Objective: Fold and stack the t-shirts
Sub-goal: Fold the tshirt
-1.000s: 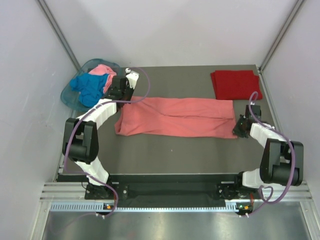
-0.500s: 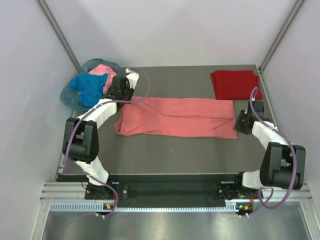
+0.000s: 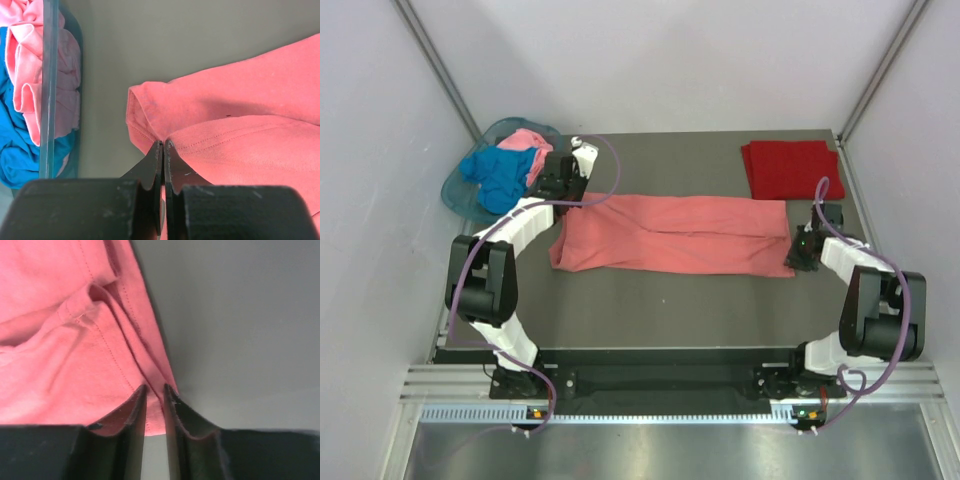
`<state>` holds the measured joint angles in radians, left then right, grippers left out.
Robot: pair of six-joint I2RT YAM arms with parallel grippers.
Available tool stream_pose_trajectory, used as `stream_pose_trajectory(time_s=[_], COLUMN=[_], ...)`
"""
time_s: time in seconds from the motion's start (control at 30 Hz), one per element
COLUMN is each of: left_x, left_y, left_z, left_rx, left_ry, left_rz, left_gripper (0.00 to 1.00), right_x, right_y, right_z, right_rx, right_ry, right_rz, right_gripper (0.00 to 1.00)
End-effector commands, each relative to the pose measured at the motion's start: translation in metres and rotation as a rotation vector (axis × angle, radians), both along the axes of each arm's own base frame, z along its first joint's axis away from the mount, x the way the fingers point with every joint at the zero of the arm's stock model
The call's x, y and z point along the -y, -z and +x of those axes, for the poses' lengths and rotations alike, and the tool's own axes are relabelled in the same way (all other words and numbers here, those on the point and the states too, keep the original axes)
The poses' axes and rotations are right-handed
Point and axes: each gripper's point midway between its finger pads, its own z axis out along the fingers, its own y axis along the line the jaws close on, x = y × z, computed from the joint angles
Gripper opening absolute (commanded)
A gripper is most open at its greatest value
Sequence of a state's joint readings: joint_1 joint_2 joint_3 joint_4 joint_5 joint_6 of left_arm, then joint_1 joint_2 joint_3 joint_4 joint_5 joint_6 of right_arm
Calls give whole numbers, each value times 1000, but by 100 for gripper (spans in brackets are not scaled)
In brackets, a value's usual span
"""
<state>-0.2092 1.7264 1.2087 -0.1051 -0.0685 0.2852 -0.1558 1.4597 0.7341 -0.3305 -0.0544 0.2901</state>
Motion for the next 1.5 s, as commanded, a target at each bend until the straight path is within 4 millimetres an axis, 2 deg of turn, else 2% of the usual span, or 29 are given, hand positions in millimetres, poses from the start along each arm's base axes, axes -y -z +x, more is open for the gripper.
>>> stream_pose_trajectory(time_s=[0.0,0.07,0.23,0.5,0.67,0.73,0.77,0.83,0.87,0.9,0.97,1.03,1.1,1.13,1.17,1.27,1.37,1.43,1.47], left_x=[1,1,-1,-6,-4,-1,1,4,4,2,-1,-2,-4,-5,-4,8,32,36,46], left_y=[-18,-18,-11,-2,5,12,10,18,13,14,7,-2,-13,-20,-25,-45,-47,-38,-40], left_z=[15,16,21,30,35,35,38,35,38,39,40,41,38,38,37,27,13,5,0], left_rx=[68,70,63,55,40,20,19,-24,-22,-29,-23,-11,0,12,16,36,10,-7,-11], left_ry=[-9,-10,-23,-41,-30,-22,-16,-13,-20,-35,-55,-62,-75,-86,-84,-53,12,-4,36], left_rz=[-21,-20,-5,28,33,27,19,9,7,14,17,18,24,25,20,-30,-121,-170,-217], left_gripper=[0,0,0,0,0,0,0,1,9,14,25,34,44,45,47,47,46,46,46], right_x=[11,14,30,25,34,32,31,23,23,13,12,11,9,10,11,2,-1,-1,-1], right_y=[14,17,18,22,19,18,13,3,-9,-17,-37,-47,-49,-42,-44,-33,-23,-21,-19], right_z=[-8,-15,-34,-53,-61,-59,-53,-43,-31,-22,-1,15,26,29,35,41,44,46,46], right_rx=[-52,-76,-85,-78,-80,-74,-56,-32,4,35,107,140,154,133,135,113,98,98,92], right_ry=[50,80,202,298,376,363,335,278,240,181,106,38,-11,-22,-44,-90,-107,-117,-118], right_rz=[-7,-7,-38,1,-35,-23,-21,21,22,70,71,69,70,72,64,116,143,146,141], right_gripper=[10,0,0,0,0,8,21,28,32,34,40,42,43,43,41,35,35,35,35])
